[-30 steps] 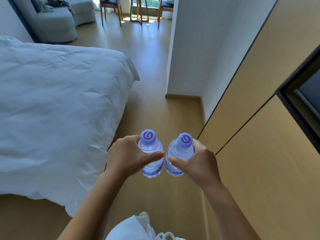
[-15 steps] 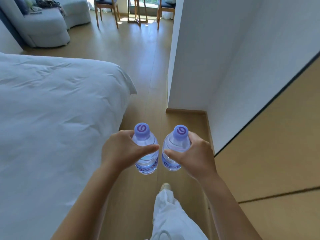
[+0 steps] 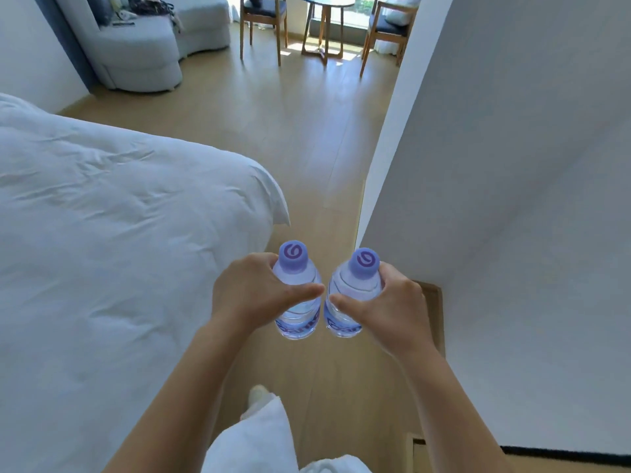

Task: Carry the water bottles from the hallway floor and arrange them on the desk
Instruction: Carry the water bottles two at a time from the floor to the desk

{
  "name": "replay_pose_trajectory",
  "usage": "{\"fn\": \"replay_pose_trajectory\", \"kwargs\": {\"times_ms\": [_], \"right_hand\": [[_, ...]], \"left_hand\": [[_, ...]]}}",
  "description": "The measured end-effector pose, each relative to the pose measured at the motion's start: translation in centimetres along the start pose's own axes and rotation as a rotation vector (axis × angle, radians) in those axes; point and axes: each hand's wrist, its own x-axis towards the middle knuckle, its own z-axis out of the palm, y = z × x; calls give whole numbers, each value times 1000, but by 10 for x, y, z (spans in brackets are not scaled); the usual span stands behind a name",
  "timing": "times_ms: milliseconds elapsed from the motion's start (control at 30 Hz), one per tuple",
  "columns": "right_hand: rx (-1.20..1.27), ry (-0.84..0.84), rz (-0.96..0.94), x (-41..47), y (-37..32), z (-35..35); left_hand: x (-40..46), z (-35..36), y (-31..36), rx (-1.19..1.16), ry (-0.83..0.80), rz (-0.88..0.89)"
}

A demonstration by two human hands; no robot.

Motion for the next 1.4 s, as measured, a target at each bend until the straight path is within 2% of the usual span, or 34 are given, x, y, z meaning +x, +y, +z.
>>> {"fn": "replay_pose_trajectory", "kwargs": {"times_ms": [133, 467, 833, 1033, 1400], "right_hand": [[-20, -11, -29, 79, -8, 20], [3, 37, 57, 287, -55, 80], [31, 112, 109, 465, -69, 103], [7, 113, 88, 591, -54, 98], [4, 127, 61, 848, -37, 63]], "left_hand": [[81, -5, -7, 18, -10, 15], [311, -45, -23, 63, -39, 73], [500, -50, -22, 44, -50, 77], [626, -29, 3, 57, -76, 85], [868, 3, 95, 22, -74, 40]]}}
